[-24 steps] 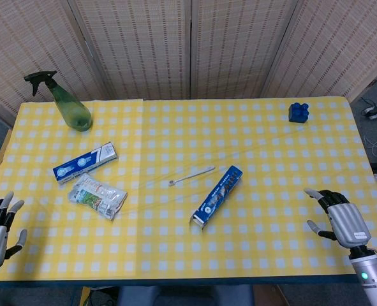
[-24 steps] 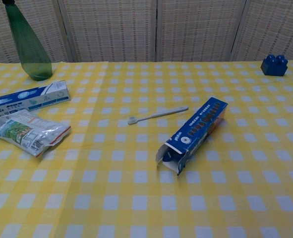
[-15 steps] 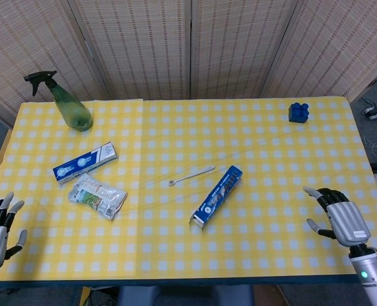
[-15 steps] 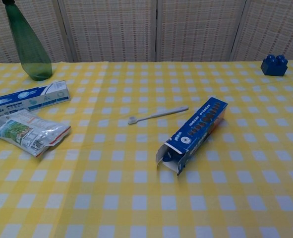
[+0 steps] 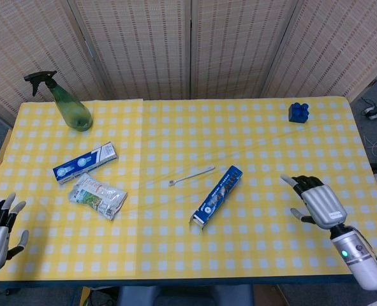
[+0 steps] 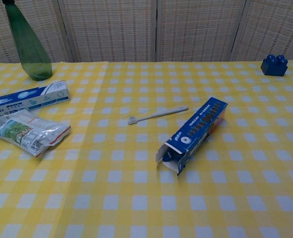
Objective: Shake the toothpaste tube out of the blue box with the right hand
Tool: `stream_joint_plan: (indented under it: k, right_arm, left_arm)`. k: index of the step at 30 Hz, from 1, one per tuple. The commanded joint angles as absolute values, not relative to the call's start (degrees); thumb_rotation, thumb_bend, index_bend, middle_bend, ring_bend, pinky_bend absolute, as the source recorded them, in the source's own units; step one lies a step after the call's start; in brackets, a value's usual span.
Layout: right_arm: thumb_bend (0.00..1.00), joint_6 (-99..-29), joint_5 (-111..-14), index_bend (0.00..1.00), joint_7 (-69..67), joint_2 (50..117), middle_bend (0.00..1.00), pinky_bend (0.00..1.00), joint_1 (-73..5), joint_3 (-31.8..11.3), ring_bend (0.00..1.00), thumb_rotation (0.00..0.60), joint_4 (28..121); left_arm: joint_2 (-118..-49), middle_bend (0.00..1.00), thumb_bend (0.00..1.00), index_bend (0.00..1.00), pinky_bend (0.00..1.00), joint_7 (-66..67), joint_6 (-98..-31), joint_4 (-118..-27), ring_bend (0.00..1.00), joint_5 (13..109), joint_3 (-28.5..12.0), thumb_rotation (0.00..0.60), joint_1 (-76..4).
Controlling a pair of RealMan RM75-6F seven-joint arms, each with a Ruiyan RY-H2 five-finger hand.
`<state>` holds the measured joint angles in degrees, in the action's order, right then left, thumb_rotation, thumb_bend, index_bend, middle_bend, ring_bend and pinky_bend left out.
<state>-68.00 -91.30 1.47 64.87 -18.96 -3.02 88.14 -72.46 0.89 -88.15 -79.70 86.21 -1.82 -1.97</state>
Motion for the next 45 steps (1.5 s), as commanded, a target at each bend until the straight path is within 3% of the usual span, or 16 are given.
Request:
stream_joint_plan:
  k: [1, 14, 27, 35, 45]
  right_arm:
    - [0.24, -61.27, -89.61, 0.12, 3.94, 65.92, 0.23, 0.24, -24.58, -5.09, 0.17, 0.6, 88.83]
    - [0.24, -47.58, -84.78, 0.12, 9.46, 74.85, 0.21, 0.24, -36.36, -7.66, 0.16, 0.6, 78.74]
    - [0.24, -41.67, -80.49, 0.12, 11.85, 82.51, 0.21, 0.24, -42.69, -8.21, 0.16, 0.6, 70.27]
    - [0.24, -39.15, -78.74, 0.18, 12.75, 87.13, 0.21, 0.24, -45.73, -7.98, 0.16, 0.6, 65.2]
    - [0.26, -38.29, -77.64, 0.33, 13.32, 90.29, 0.25, 0.24, -47.76, -7.47, 0.16, 0.6, 60.93]
  left_arm:
    - [-72.3, 0.0, 0.43, 0.18, 0.0, 0.9, -88.31, -79.67, 0.0, 85.99, -1.79, 0.6, -1.73]
    - [-71.57, 0.0, 0.43, 0.18, 0.0, 1.32, -89.09, -80.53, 0.0, 85.77, -1.49, 0.6, -0.77]
    - [-71.55, 0.0, 0.43, 0.19, 0.0, 1.52, -89.31, -80.8, 0.0, 85.87, -1.59, 0.6, -0.61]
    - [-71.72, 0.0, 0.43, 0.19, 0.0, 1.45, -88.83, -80.48, 0.0, 85.63, -1.54, 0.6, -0.61]
    - [-71.97, 0.0, 0.43, 0.19, 0.0, 0.66, -88.63, -79.57, 0.0, 85.05, -1.49, 0.6, -0.19]
